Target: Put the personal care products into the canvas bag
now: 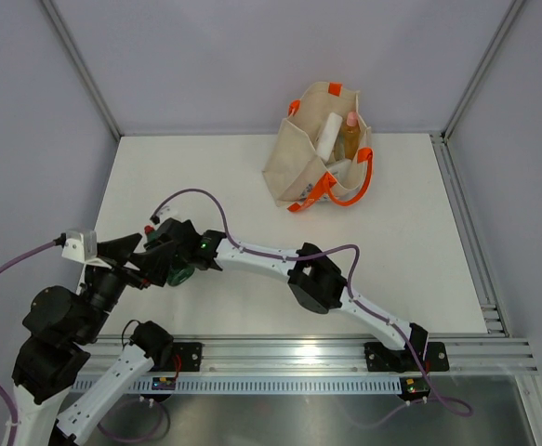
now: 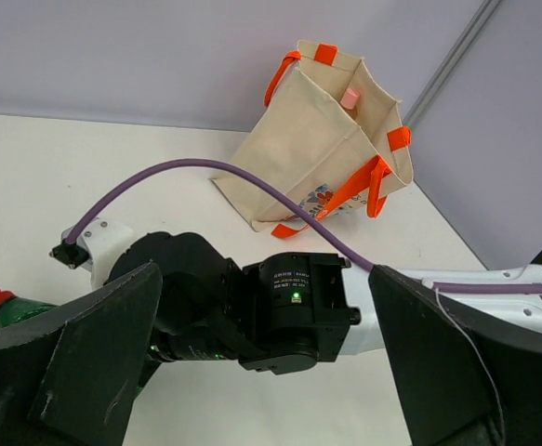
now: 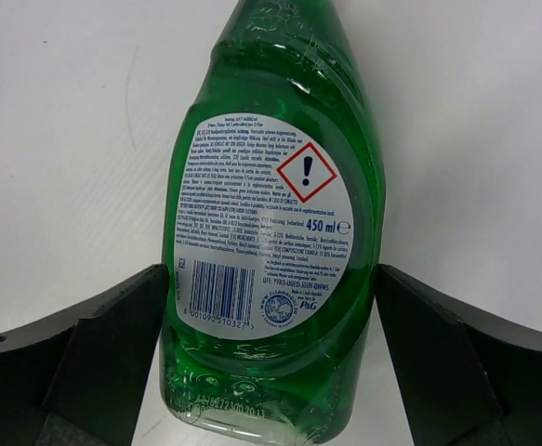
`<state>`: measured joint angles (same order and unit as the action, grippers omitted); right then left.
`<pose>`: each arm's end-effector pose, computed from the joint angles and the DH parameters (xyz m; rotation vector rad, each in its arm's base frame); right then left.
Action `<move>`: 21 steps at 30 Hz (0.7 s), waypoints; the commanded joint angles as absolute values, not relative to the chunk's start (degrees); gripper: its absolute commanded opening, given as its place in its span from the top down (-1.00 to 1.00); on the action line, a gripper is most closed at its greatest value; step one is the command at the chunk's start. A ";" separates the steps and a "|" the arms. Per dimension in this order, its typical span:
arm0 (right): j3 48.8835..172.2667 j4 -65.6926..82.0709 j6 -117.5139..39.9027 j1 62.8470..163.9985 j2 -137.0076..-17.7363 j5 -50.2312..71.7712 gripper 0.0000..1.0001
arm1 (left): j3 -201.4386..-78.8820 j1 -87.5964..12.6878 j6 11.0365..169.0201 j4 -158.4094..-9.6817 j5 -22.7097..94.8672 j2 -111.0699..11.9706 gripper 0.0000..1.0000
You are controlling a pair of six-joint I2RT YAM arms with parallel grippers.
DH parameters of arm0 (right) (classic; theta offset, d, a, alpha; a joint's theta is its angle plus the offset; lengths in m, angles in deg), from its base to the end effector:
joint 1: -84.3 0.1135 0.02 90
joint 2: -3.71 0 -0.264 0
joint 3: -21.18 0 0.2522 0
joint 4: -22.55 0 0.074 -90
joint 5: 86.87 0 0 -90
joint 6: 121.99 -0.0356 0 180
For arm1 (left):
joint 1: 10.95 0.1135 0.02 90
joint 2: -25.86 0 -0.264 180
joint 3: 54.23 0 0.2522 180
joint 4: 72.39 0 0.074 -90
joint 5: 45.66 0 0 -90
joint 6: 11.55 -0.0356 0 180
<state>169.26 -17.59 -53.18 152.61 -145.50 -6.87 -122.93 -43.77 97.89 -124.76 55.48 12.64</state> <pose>0.2204 0.5375 0.1717 -0.8551 2.1943 0.6041 0.0161 -0.0022 0.3876 0.0219 1.5456 -0.5803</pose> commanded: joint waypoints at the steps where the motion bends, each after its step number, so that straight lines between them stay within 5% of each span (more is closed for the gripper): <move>1: 166.95 -16.09 -55.89 153.20 -145.26 -3.02 -0.99 | -122.13 -43.65 97.17 -123.94 54.71 13.55 -0.97; 9: 171.70 -22.51 -50.98 155.49 -149.40 -7.16 -0.99 | -120.64 -43.65 97.61 -124.73 54.62 14.78 -0.98; 14: 155.97 -8.82 -45.54 154.78 -139.74 4.79 -0.99 | -119.76 -43.65 97.87 -124.91 54.45 15.57 -0.98; 21: 164.40 -15.29 -44.57 154.87 -147.27 -1.44 -0.96 | -120.20 -43.65 97.61 -125.17 54.27 15.31 -0.98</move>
<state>161.74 -12.80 -46.80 154.75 -143.55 -0.73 -119.93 -43.77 97.96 -126.38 55.30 15.11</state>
